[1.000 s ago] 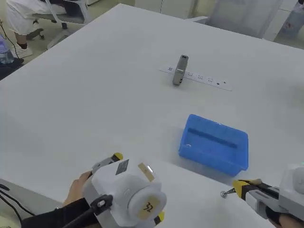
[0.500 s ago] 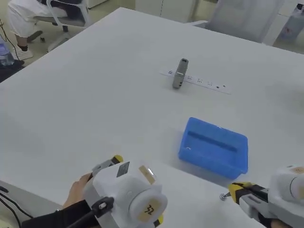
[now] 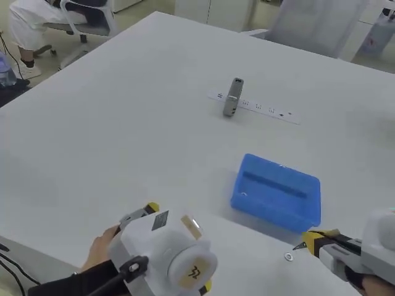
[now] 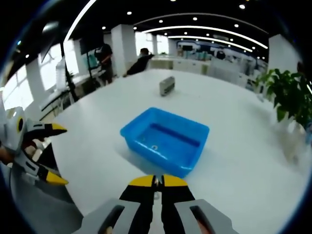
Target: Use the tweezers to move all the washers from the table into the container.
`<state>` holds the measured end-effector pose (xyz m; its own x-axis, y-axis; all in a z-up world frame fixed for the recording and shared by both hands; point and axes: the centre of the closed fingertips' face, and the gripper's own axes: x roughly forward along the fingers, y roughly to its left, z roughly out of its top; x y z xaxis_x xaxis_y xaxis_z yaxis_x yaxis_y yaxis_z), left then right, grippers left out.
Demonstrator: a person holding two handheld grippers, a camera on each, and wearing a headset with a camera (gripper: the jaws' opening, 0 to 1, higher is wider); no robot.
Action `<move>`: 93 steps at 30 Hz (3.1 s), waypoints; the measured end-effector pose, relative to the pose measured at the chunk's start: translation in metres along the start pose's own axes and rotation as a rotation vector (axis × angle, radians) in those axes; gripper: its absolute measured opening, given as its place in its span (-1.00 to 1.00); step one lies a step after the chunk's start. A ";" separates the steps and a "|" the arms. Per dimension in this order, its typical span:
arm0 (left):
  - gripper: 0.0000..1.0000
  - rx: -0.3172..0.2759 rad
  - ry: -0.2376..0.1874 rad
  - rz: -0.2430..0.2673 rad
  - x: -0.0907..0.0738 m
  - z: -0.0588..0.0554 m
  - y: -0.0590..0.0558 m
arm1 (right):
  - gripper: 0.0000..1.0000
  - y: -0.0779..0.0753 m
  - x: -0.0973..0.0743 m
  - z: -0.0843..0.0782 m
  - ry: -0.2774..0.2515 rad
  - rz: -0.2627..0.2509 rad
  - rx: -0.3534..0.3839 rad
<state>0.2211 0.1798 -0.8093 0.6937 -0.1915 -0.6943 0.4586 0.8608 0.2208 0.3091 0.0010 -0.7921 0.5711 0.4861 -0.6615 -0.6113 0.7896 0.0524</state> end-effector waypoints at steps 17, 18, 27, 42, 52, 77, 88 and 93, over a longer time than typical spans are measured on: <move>0.70 0.000 0.000 0.003 0.000 -0.001 0.001 | -1.00 0.004 -0.020 0.026 -0.077 0.006 0.027; 0.70 0.000 0.000 0.007 0.000 -0.001 0.001 | -1.00 0.004 -0.021 0.026 -0.079 0.007 0.038; 0.65 -0.018 -0.022 0.025 -0.002 0.003 0.006 | -1.00 -0.002 -0.027 0.031 -0.095 0.008 0.071; 0.64 -0.006 0.001 0.022 -0.001 -0.001 0.005 | -0.97 0.003 -0.001 -0.016 0.042 0.030 0.062; 0.64 -0.002 0.007 0.020 0.000 -0.002 0.005 | -0.95 -0.005 0.007 -0.016 0.042 0.006 0.062; 0.62 0.010 0.011 0.021 0.000 -0.003 0.005 | -0.98 0.010 -0.004 0.011 0.030 0.023 -0.130; 0.62 0.012 0.018 0.020 0.000 -0.004 0.004 | -0.98 0.001 -0.016 0.064 -0.088 0.017 -0.111; 0.62 -0.002 0.015 0.022 0.000 -0.003 0.005 | -0.97 -0.007 0.000 0.076 -0.103 0.002 -0.114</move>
<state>0.2219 0.1857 -0.8107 0.6953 -0.1653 -0.6995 0.4420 0.8658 0.2346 0.3552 0.0239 -0.7356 0.6197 0.5277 -0.5809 -0.6672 0.7441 -0.0358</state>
